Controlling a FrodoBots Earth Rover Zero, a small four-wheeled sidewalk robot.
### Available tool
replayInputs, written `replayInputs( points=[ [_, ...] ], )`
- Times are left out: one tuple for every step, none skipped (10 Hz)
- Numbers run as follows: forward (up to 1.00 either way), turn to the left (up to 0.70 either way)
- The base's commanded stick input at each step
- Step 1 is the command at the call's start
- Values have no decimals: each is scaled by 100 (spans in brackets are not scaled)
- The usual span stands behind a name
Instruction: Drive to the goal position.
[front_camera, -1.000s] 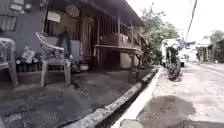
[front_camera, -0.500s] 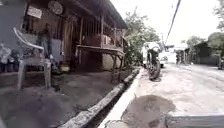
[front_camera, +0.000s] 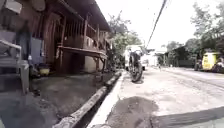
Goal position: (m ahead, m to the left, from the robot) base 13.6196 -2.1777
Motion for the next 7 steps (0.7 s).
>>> replayInputs(
  points=[
    [70, 0],
    [70, 0],
    [70, 0],
    [70, 0],
    [70, 0],
    [70, -16],
    [22, -39]
  ],
)
